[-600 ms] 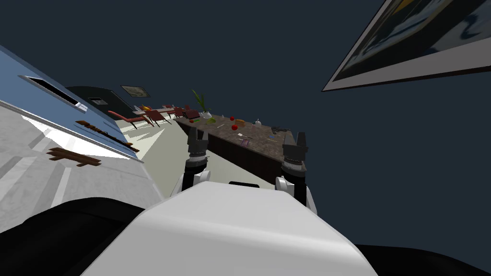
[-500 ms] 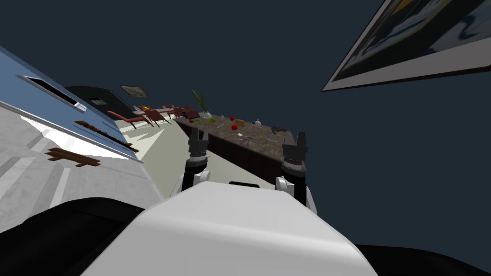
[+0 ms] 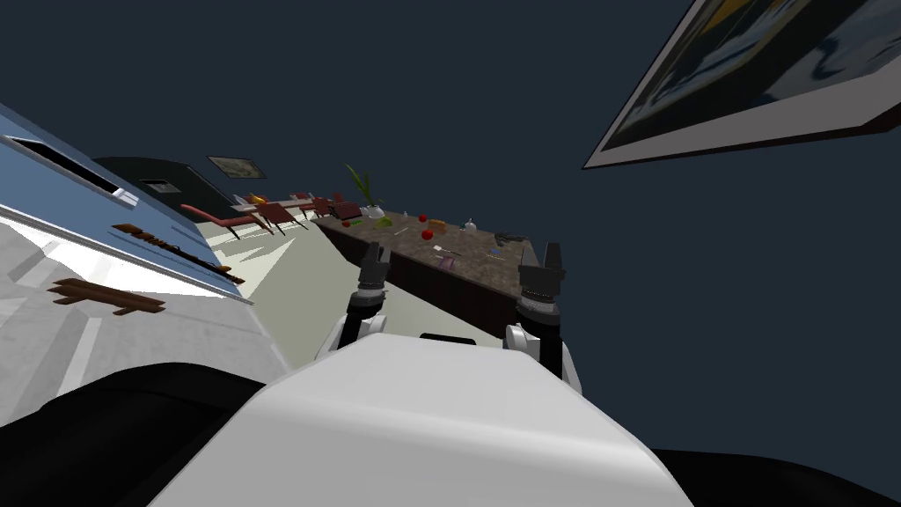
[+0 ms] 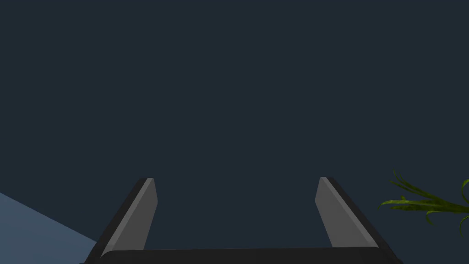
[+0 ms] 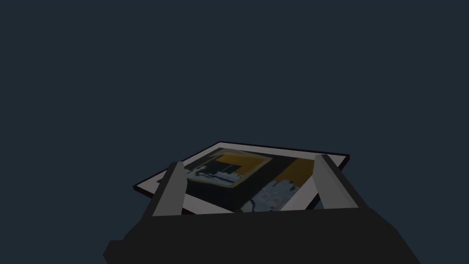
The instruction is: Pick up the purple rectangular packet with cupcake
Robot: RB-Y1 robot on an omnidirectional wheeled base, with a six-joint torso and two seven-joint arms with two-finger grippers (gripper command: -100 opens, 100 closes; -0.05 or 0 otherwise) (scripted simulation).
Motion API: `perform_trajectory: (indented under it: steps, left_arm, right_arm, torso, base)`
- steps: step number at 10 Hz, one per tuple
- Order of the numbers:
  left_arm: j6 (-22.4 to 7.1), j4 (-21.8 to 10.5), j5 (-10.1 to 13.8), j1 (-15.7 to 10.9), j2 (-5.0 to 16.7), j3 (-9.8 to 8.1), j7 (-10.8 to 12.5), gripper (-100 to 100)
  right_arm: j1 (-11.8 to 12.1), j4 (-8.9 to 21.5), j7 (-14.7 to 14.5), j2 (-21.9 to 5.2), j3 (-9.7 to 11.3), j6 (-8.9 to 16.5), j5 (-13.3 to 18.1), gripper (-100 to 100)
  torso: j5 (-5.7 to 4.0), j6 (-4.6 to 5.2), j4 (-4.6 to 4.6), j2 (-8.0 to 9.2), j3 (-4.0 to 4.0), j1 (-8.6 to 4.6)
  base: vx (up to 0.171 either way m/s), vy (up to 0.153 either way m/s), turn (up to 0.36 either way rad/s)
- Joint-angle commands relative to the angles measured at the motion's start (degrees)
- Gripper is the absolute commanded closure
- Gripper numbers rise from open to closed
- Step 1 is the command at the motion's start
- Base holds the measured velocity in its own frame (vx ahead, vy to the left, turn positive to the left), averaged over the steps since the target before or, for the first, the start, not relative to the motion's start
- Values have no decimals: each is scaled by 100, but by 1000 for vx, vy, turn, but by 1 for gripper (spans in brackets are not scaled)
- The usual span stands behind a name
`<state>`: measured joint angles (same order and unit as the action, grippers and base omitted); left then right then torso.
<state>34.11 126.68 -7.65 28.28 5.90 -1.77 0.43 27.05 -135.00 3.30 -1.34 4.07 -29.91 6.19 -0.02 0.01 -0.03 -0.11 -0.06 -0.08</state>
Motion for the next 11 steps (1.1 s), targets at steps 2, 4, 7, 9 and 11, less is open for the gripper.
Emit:
perform_trajectory:
  steps: [2, 4, 7, 9, 11]
  left_arm:
    - [3, -407, -22, -90, 191, -6, 9, -100]
    - [58, -773, -57, -163, 273, 15, -5, -100]
    - [120, -1213, -94, -243, 328, 41, -16, -100]
    - [155, -1474, -111, -285, 345, 57, -20, -100]
    - [235, -1885, -143, -374, 358, 98, -26, -100]
  right_arm:
    - [0, 0, 0, 0, 0, 0, 0, 0]
    - [0, 0, 0, 0, 0, 0, 0, 0]
    - [0, 0, 0, 0, 0, 0, 0, 0]
    - [0, 0, 0, 0, 0, 0, 0, 0]
    - [0, 0, 0, 0, 0, 0, 0, 0]
  torso:
    - [0, 0, 0, -1, -1, -1]
    - [-1, 0, 0, -1, 0, -4]
    - [-1, -2, 0, 0, 0, -3]
    - [-1, 0, 0, 0, 0, -2]
    - [0, -1, 0, -1, -1, -1]
  base:
    - [27, -31, -66]
    - [31, -34, -70]
    - [27, -30, -57]
    - [27, -24, -61]
    - [36, -25, -76]
